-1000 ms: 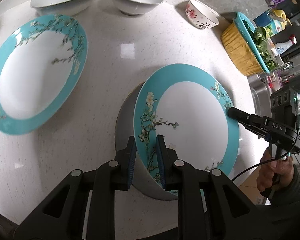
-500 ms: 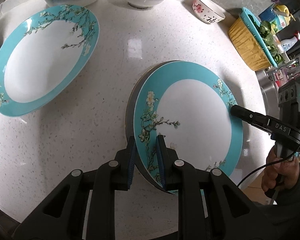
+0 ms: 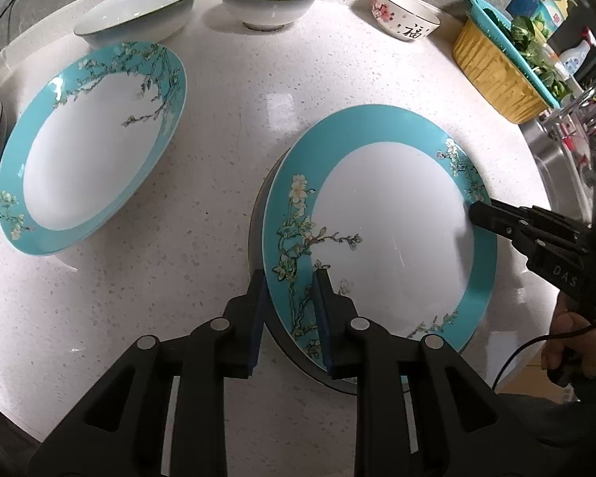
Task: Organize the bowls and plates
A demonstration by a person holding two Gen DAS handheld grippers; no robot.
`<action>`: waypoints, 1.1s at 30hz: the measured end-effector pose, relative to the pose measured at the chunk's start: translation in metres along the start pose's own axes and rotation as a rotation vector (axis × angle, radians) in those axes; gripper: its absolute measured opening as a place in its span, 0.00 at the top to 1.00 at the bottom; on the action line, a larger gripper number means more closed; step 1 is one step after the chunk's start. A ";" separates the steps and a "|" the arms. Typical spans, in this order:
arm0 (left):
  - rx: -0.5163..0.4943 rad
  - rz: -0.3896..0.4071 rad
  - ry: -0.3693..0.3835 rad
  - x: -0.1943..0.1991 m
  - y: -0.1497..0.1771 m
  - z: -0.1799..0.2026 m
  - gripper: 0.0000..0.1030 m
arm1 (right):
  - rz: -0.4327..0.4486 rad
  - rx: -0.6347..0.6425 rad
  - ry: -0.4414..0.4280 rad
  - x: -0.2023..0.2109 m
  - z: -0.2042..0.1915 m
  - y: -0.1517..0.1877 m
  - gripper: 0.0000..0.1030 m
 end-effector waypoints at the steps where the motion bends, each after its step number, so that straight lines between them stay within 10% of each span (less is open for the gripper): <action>1: -0.004 0.005 -0.005 -0.001 0.000 0.002 0.79 | 0.001 0.034 0.028 0.000 -0.004 0.000 0.77; 11: 0.004 0.056 -0.006 0.000 0.002 -0.002 0.78 | 0.034 0.204 0.181 -0.001 -0.018 0.006 0.76; 25: 0.097 0.122 0.050 0.007 0.003 -0.023 0.71 | 0.071 0.152 0.168 0.011 -0.010 -0.003 0.76; 27: 0.137 0.163 0.071 0.023 0.000 -0.034 0.48 | 0.076 0.135 0.138 0.017 -0.009 -0.015 0.68; 29: 0.196 0.212 0.078 0.043 -0.007 -0.054 0.22 | 0.092 0.133 0.072 0.024 -0.014 -0.036 0.32; 33: 0.349 0.262 0.054 0.072 -0.024 -0.117 0.16 | 0.157 0.101 -0.144 0.032 -0.036 -0.098 0.12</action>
Point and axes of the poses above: each gripper's, at about its wrist camera, not at the fingertips, and x roughly against the way its jaws point, z to its right, y to its underside, the point moved 4 cm from there along -x, roughly the way its jaws point, and after that the axes turned 12 degrees about x, right-handed, at the moved point
